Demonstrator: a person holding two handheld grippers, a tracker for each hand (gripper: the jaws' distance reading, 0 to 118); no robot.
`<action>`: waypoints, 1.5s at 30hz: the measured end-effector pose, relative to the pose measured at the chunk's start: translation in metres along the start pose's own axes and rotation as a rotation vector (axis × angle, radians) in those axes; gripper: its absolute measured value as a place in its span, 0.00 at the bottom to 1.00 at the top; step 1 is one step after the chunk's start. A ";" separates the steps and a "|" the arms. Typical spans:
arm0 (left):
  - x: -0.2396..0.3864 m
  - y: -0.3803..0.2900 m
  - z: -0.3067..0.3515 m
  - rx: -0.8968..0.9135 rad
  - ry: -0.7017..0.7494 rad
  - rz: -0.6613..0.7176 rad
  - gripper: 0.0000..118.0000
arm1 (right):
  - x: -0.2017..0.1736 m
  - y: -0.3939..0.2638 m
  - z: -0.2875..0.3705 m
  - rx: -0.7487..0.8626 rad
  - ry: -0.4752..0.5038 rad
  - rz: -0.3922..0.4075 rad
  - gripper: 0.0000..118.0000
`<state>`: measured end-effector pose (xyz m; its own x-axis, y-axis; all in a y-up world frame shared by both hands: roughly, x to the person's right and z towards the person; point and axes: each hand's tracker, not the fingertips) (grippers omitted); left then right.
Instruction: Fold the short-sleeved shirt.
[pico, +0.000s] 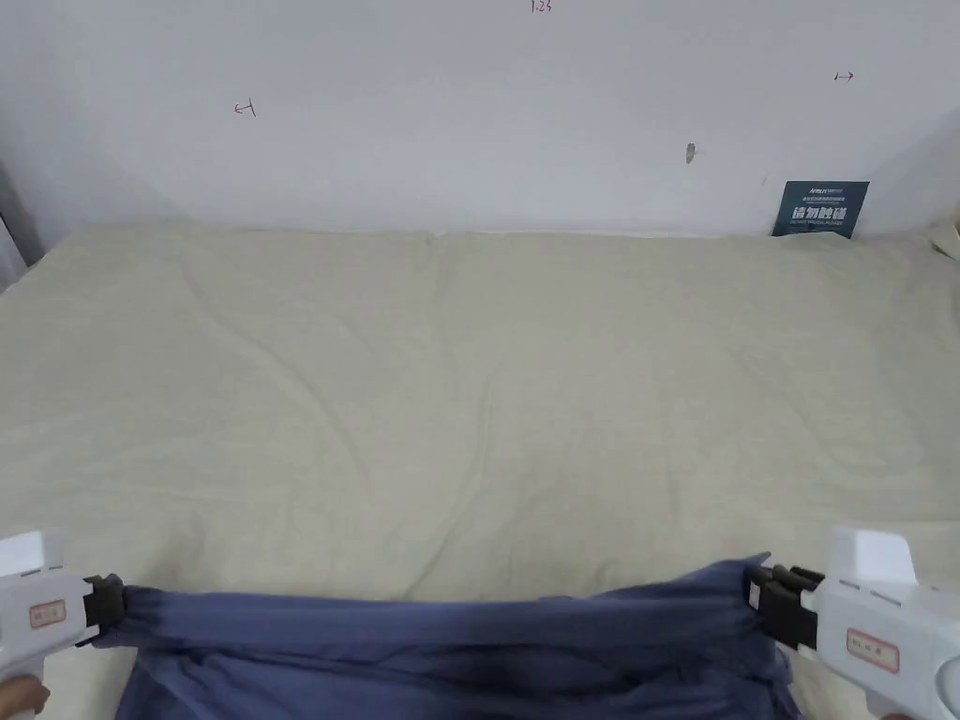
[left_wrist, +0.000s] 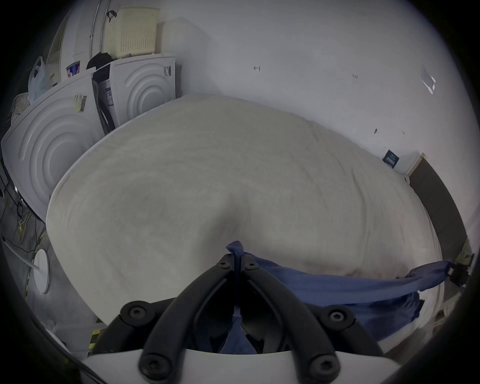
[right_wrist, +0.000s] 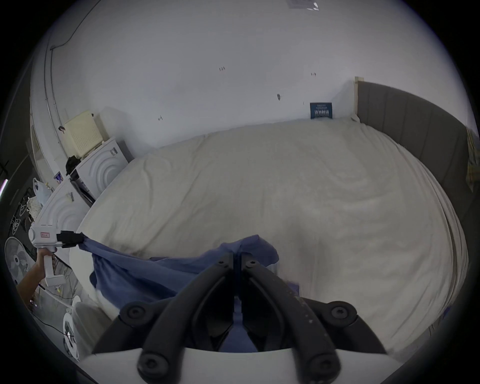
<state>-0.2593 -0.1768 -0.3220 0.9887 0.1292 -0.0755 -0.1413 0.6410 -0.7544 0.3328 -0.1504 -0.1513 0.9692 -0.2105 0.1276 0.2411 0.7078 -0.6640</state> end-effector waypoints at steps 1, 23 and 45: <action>-0.003 -0.010 0.001 -0.019 0.002 -0.003 0.03 | 0.005 -0.011 -0.002 -0.015 -0.008 -0.001 0.05; 0.005 -0.083 0.020 0.003 0.042 -0.155 0.98 | -0.006 -0.071 0.005 -0.002 -0.158 -0.066 0.85; 0.148 -0.033 0.131 0.674 -0.188 -0.224 0.00 | -0.110 0.011 0.088 0.671 -0.303 0.178 0.01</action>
<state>-0.1148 -0.0797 -0.2221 0.9809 0.0293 0.1925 0.0038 0.9855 -0.1695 0.2329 -0.0604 -0.1081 0.9443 0.0713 0.3213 -0.0359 0.9927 -0.1149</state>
